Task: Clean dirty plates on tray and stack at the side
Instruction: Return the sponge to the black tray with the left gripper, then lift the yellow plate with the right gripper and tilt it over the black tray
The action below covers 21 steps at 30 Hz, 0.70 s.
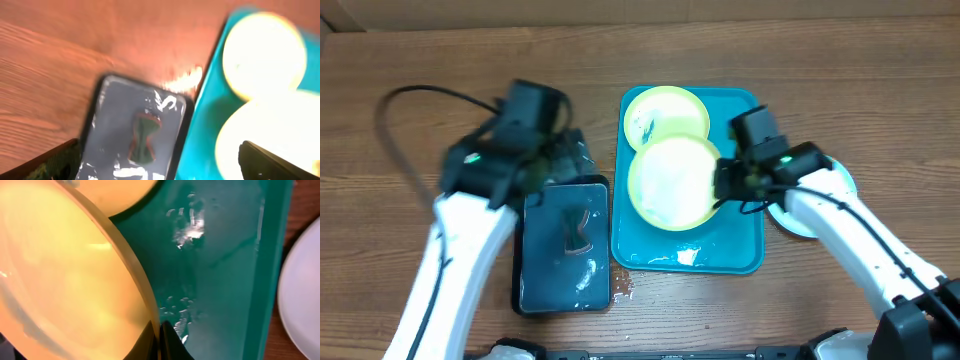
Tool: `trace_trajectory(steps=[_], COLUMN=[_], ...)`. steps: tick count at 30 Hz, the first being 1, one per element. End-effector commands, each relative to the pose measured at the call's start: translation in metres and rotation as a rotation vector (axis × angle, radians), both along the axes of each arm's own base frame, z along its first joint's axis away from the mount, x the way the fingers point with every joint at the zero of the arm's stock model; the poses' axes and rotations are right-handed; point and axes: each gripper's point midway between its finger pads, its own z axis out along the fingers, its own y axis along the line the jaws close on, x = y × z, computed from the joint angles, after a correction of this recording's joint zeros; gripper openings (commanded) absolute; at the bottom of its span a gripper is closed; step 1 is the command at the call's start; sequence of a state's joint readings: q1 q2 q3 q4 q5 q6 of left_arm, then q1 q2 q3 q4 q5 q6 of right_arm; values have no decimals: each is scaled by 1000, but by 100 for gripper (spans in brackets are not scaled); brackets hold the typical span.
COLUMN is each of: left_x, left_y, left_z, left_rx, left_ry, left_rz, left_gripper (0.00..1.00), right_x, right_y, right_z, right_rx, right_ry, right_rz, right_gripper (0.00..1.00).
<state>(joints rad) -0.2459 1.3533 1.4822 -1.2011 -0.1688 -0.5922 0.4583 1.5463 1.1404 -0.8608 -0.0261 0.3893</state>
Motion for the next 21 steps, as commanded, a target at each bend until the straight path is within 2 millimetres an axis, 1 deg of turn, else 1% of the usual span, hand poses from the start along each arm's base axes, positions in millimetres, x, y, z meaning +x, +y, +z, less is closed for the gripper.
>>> trace_trajectory(steps=[1, 3, 5, 6, 8, 10, 13, 16, 21], left_x=[-1, -4, -7, -8, -10, -11, -12, -12, -12], left_y=[37, 51, 65, 69, 81, 87, 92, 92, 92], left_z=[39, 47, 51, 51, 52, 51, 50, 50, 50], left_rx=[40, 42, 44, 44, 44, 33, 33, 32, 32], left_ry=[-119, -142, -153, -155, -154, -150, -147, -148, -147], left_rz=[105, 141, 186, 200, 239, 260, 276, 276, 276], left_gripper=[100, 100, 100, 100, 100, 100, 100, 100, 100], right_x=[-1, -9, -21, -23, -31, -36, -38, -37, -32], right_y=[28, 53, 77, 82, 97, 110, 124, 137, 160], right_z=[20, 23, 27, 29, 35, 43, 56, 72, 92], right_rx=[-61, -70, -94, -105, -156, -184, -203, -213, -187], right_ry=[-117, -161, -220, -238, -319, -392, -494, -603, -714], right_rz=[78, 147, 217, 229, 268, 290, 296, 288, 362], right_gripper=[4, 4, 4, 4, 4, 4, 4, 4, 4])
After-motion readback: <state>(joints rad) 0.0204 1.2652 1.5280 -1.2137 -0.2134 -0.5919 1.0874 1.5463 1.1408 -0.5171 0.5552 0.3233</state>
